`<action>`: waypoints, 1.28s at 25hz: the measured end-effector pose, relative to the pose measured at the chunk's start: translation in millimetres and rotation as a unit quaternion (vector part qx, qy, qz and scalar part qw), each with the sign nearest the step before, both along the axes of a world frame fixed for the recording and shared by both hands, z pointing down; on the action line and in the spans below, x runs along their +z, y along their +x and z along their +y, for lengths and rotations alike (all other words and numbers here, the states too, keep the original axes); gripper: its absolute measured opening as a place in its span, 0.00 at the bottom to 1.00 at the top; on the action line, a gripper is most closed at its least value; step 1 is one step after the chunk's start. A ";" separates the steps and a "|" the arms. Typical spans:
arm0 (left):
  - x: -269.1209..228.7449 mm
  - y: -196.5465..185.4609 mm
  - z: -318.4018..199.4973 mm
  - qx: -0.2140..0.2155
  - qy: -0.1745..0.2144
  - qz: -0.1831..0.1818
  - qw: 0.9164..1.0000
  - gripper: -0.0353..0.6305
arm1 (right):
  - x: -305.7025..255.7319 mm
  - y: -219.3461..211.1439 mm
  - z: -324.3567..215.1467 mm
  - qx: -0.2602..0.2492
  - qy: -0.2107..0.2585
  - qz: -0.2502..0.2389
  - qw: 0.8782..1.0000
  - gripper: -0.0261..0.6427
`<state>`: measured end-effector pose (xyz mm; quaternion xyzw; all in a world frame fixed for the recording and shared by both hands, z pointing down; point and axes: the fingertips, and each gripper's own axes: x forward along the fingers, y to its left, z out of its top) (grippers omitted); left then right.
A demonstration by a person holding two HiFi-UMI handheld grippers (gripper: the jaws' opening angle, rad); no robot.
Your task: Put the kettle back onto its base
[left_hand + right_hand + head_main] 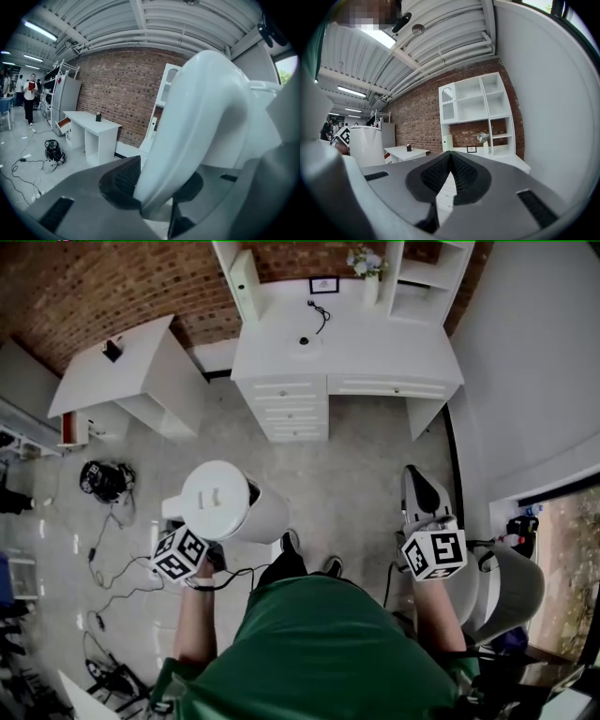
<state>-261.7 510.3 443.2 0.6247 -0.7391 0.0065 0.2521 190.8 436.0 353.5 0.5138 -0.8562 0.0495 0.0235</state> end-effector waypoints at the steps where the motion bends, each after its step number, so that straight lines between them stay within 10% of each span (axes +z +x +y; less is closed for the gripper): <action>1: 0.8 1.9 -6.1 0.004 -0.001 0.000 1.000 0.26 | 2.1 4.0 -3.2 0.007 -0.004 0.000 1.000 0.07; 32: 19.5 -127.6 -297.4 0.050 0.021 0.029 0.998 0.26 | 25.4 -107.3 -213.9 0.077 -0.071 0.047 0.993 0.07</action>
